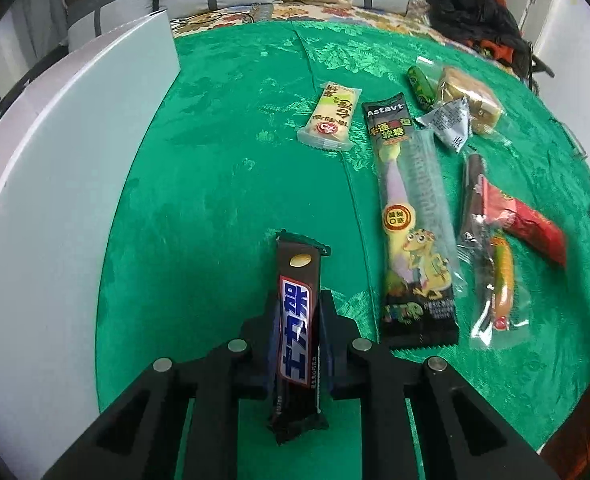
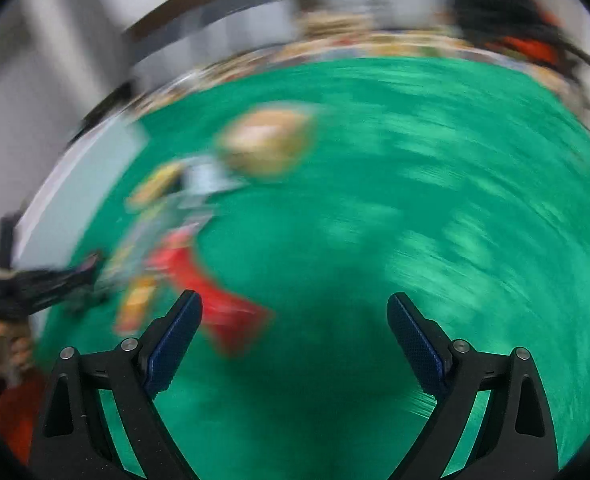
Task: Organize snacks
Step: 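Carry the chocolate bar to the box with left tool while right grasps red pack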
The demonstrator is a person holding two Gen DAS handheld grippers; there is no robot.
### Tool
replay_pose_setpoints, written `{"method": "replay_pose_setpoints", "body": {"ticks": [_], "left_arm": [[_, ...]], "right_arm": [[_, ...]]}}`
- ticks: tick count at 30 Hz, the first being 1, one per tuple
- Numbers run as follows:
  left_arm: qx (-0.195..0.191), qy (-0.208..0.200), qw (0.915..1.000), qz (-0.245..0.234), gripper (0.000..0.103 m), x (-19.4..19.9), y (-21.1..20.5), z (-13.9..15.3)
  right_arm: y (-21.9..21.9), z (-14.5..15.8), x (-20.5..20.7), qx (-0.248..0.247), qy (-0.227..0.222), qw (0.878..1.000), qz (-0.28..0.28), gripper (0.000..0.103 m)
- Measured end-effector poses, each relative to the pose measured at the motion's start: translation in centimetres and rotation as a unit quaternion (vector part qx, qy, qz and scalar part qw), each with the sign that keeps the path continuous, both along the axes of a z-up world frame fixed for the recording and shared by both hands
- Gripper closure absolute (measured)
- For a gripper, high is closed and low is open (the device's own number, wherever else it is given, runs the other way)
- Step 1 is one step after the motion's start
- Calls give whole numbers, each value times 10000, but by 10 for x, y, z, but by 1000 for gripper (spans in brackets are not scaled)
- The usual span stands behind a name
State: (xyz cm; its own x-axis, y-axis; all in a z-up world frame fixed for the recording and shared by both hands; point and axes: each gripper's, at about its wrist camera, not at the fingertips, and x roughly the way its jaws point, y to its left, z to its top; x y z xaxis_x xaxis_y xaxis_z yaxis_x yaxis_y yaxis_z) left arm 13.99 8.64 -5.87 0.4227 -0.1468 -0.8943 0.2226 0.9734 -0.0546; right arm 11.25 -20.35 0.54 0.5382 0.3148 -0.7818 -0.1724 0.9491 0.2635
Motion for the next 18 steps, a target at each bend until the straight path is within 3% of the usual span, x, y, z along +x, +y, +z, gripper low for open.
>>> {"method": "replay_pose_setpoints", "body": {"ticks": [3,6,8,9,12,18], "left_arm": [[-243,-34,9996,149,86,-5,7,8],[-494,-136,9983,288,86,-12,16,23],[-631,-189,9972,352,86,-17,21,32],[-691,-220,9966,382,86,-18,24,36],[-857,-308,9949,429,86,-23,28,48],[-1232,-558,9900,399,86,-31,27,78]], "right_arm": [[64,-2,27,-560,352,9915,1124,10],[103,-16,42,-1346,392,9779,1549,13],[113,-26,49,-1408,645,9737,1673,44],[113,-30,51,-1360,805,9724,1714,83],[106,-34,46,-1323,963,9738,1582,87],[65,-4,24,-497,874,9900,990,88]]}}
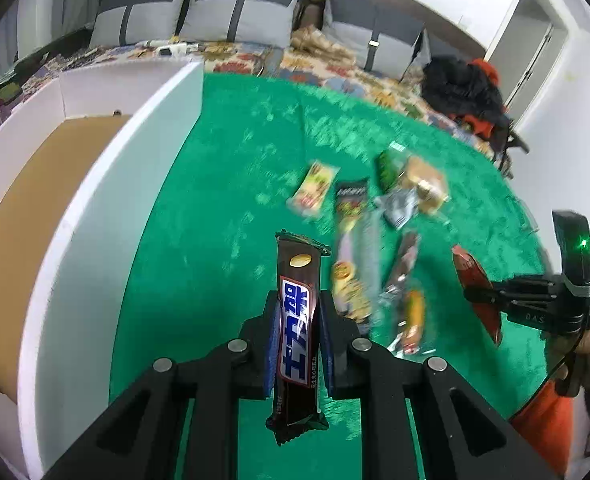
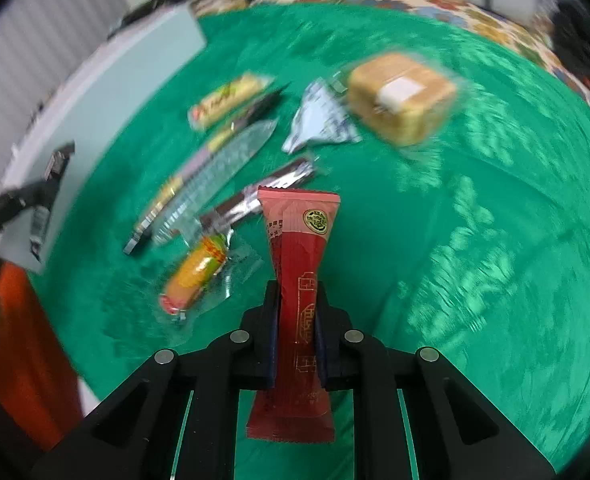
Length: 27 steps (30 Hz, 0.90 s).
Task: Organize snacks
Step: 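Carry the chocolate bar to the box with left tool while right grasps red pack, then open both tools to drop the chocolate bar and red pack into the box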
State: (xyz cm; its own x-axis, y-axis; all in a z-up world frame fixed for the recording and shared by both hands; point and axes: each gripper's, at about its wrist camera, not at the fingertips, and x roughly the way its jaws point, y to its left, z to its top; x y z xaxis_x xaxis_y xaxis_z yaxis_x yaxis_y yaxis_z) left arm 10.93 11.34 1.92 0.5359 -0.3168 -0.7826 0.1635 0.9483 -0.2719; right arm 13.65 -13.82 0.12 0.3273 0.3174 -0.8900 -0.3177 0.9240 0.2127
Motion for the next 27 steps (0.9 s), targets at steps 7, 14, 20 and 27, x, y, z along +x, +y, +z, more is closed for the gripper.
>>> {"method": "replay_pose_setpoints", "body": {"ticks": [7,14,20,27], "left_arm": [[-561,-270,9980,128,86,-3,27,43],[-425,-573,9946,753,86,6,115,80],[-50,-517,9882,1440,86,19,200,80],[578,-203,9805,1869,86,26,257,47]], "right_arm": [[4,63,-2,865,-341,9952,-295,88],[100,133,18,1610,-713,9838,339,88],[206,168,43,2037,-853,9710,922,88],[330,151,61,2117,-558,9658,1386,88]]}}
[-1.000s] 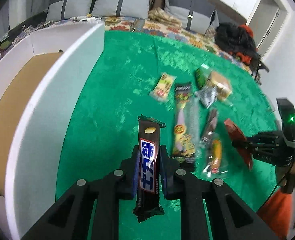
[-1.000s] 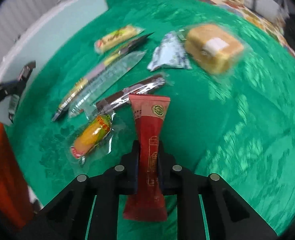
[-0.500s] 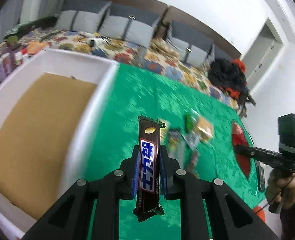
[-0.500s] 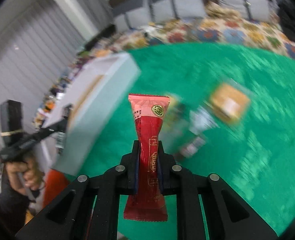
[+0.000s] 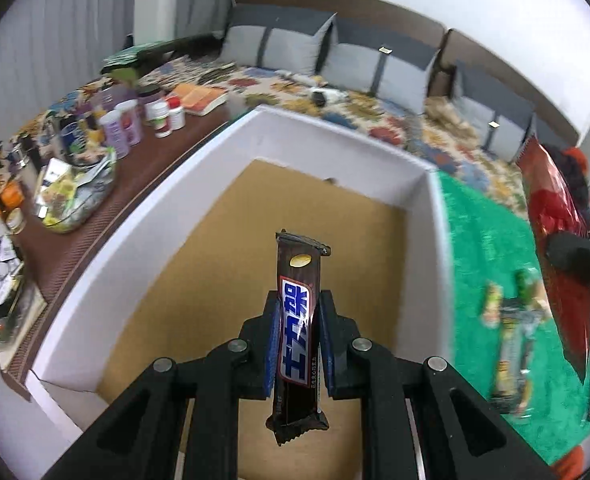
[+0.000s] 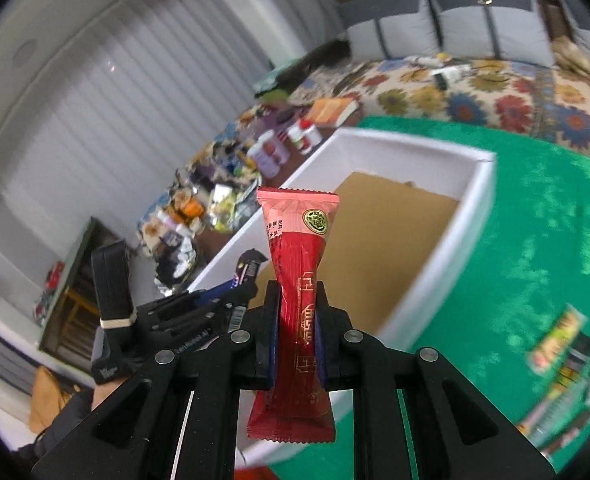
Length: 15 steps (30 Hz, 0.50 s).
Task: Organize snacks
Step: 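Open both tools to drop the chocolate bar and red pack into the box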
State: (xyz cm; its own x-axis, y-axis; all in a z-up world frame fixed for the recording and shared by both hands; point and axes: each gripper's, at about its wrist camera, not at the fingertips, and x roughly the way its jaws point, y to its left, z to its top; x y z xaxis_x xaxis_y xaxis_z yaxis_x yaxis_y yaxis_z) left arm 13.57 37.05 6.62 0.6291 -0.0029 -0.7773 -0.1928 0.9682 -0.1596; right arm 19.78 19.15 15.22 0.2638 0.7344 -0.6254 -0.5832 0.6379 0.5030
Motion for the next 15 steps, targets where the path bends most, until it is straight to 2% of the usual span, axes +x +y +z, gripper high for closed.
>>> {"method": "replay_pose_setpoints", "body": {"ticks": [1,2,3,4,5,7,11,14,15], "left_arm": [[58,90,9999,35,86,2,2,-7],[124,216,9996,94,79,6,4,-17],[118,314,9994,117,58,9,6,-24],[113,395,9990,185,43,9,8,-30],[146,400,9986,329,20,6,11,-33],[145,216,9986,462,17,-4,10,-30],[89,-87,9993,340,17,-16,-11,-12],[-47,-395,9992,-7,17,-27,-48,8],[-132,-494,9985,-171,16,-31,-64,14]], "right_arm": [[11,-7,1,-49,17,10000,2,84],[13,-12,0,-74,28,10000,-21,82],[17,-18,2,-175,40,9998,-111,72],[20,-24,3,-320,73,9993,-198,50],[18,-29,2,-441,76,9986,-292,43],[9,-29,-3,-569,-136,9969,-518,42],[-45,-29,-13,-752,-682,9886,-1110,37],[-107,-36,-29,-905,-1151,9737,-1748,31],[-133,-43,-38,-1096,-1359,9644,-1985,31]]}}
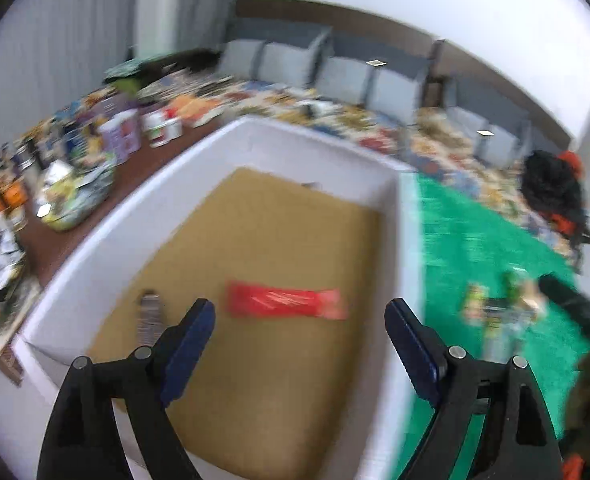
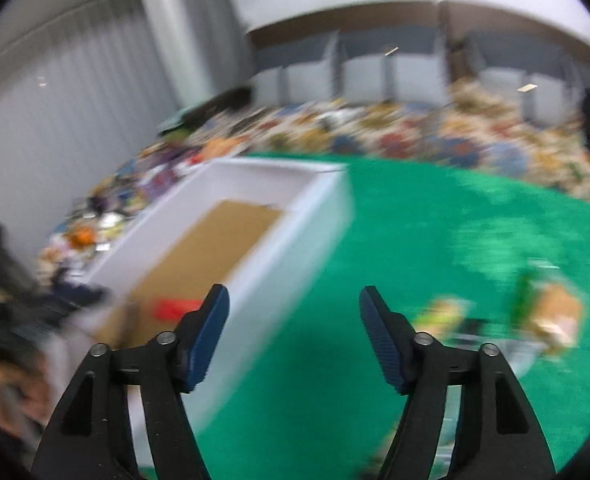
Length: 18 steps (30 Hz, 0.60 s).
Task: Organize snacks
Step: 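Open both tools to drop the chocolate bar and red pack into the box, then bring both tools back over the remaining snacks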
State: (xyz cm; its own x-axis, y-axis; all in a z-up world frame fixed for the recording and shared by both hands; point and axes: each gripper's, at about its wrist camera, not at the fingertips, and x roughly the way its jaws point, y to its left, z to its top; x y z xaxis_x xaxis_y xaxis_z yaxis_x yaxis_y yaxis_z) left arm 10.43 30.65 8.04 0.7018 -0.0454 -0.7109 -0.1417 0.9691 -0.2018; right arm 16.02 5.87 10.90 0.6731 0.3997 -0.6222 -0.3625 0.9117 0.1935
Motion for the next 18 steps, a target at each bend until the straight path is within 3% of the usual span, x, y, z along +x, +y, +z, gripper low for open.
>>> {"method": "replay_pose_setpoints", "body": {"ticks": [4,6,9,12,18], "left_arm": [[-221,-280,9959,-836,6,-17,-79,9],[-296,-271,9908,-1291,5,-23,-125,0],[-214,14,9853,-1695,5,-23,-182,-31],[-100,356,9839,-1747,5,-12,-218,-69],[56,561,9891,-1362,5,10,-230,-117]], "right_arm": [[-91,-43,-25,-885,-283,9920,-860,31],[-145,-76,-32,-1310,9,9828,-1304,31],[-207,-109,-40,-1551,345,9689,-1896,31],[-261,-131,-45,-1419,737,9577,-2393,31],[-305,-142,-41,-1127,902,9491,-2798,31]]}}
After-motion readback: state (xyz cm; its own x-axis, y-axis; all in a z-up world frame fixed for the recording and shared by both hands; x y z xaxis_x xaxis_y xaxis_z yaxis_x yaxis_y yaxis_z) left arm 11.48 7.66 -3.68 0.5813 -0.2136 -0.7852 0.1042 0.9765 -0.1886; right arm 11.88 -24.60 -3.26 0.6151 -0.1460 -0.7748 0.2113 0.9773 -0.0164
